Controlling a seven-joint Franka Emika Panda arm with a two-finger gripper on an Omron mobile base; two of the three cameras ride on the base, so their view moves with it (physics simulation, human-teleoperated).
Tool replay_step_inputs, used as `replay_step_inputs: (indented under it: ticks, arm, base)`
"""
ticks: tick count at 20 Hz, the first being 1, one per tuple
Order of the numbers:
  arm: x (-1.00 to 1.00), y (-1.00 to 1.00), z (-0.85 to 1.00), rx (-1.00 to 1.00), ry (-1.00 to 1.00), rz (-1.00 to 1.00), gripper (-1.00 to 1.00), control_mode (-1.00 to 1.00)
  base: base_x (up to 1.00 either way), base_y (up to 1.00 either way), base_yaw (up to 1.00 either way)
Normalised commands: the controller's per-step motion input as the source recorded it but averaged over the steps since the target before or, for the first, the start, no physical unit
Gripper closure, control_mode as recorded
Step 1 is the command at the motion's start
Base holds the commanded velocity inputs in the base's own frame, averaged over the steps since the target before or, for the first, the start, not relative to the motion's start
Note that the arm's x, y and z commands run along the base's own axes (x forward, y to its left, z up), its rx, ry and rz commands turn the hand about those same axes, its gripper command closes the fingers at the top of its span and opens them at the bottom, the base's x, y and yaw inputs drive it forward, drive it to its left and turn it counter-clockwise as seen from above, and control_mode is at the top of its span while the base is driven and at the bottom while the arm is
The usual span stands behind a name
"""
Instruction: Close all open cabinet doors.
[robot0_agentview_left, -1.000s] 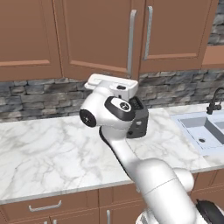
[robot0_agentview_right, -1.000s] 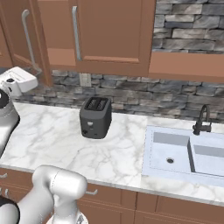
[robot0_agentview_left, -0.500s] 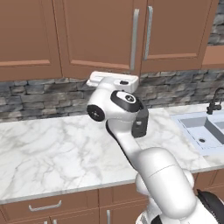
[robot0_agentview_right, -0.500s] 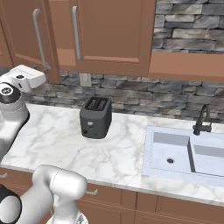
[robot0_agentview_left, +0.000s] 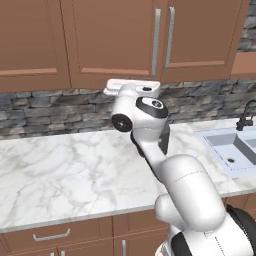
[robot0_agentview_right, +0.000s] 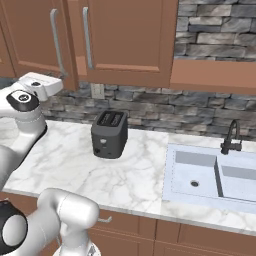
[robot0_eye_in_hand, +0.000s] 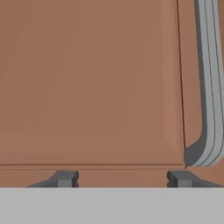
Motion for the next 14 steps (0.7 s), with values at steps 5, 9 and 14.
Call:
replay_step_inputs:
  ticks: [5, 9, 14]
  arm:
    - [0.29, -0.14, 0.0, 0.0, 0.01, 0.09, -1.0, -1.0]
    - [0.17, -0.08, 0.0, 0.0, 0.04, 0.07, -1.0, -1.0]
    - [0.07, 0.0, 0.0, 0.0, 0.06, 0.02, -1.0, -1.0]
  base:
    - [0.0, 0.0, 0.0]
    - [0.0, 0.0, 0.0]
    - [0.0, 0.0, 0.0]
